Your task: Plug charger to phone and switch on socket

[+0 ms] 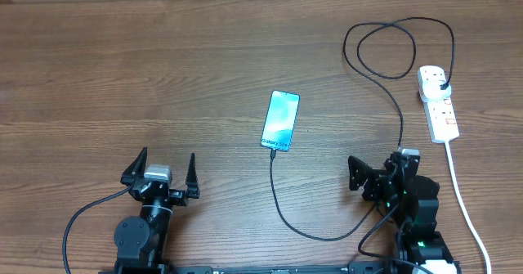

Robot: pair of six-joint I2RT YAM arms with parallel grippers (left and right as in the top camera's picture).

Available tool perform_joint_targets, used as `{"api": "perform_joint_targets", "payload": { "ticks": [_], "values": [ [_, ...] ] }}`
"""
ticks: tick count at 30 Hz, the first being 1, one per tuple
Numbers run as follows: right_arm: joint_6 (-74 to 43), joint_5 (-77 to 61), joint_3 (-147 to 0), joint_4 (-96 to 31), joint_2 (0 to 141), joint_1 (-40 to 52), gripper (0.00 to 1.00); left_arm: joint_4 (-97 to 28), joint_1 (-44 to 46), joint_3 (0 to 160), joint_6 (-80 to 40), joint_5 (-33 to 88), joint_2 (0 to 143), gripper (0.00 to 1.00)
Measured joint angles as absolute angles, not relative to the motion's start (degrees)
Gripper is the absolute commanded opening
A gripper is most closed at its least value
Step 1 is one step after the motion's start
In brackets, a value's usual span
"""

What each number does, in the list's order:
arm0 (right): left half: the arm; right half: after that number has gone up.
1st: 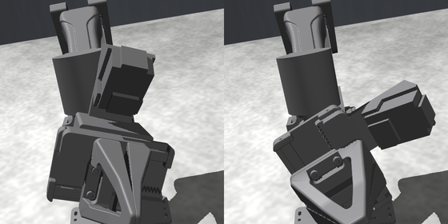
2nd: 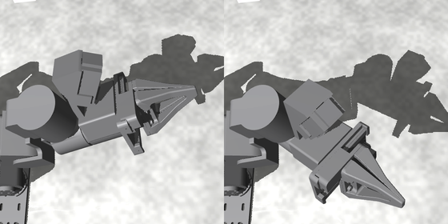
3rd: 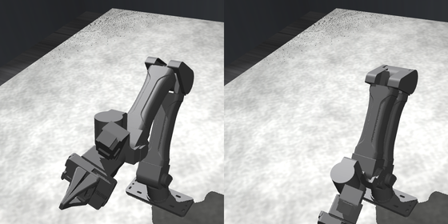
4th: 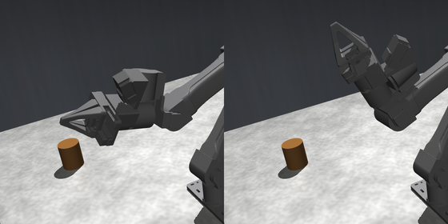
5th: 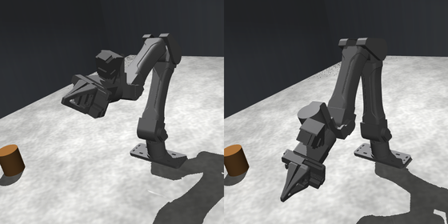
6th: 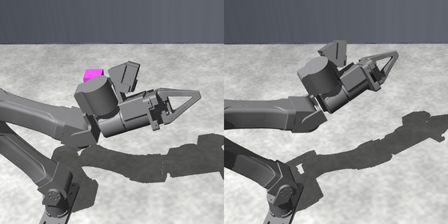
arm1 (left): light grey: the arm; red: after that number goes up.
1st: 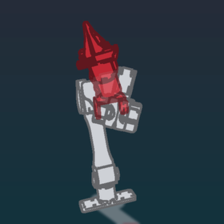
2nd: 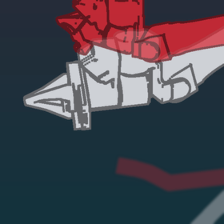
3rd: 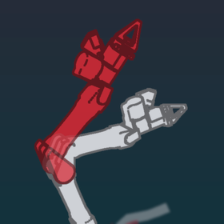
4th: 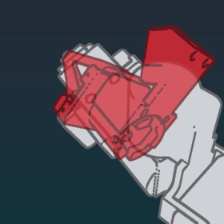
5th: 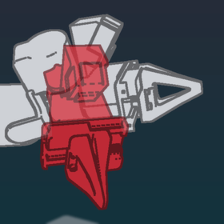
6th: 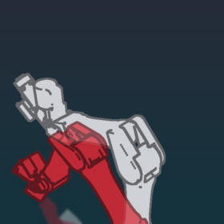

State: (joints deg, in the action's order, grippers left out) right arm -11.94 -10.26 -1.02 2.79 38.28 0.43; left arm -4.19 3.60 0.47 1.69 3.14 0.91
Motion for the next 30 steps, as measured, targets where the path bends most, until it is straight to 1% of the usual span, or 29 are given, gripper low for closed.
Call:
{"api": "perform_joint_targets", "payload": {
  "ticks": [10, 30],
  "values": [
    [-11.94, -10.28, -1.02, -3.57, 30.74, 0.43, 1.00, -4.19, 3.60, 0.47, 1.69, 3.14, 0.91, 1.00],
    [-11.94, -10.26, -1.02, -4.03, 18.09, 0.40, 1.00, -4.19, 3.60, 0.47, 1.69, 3.14, 0.91, 1.00]
  ]
}}
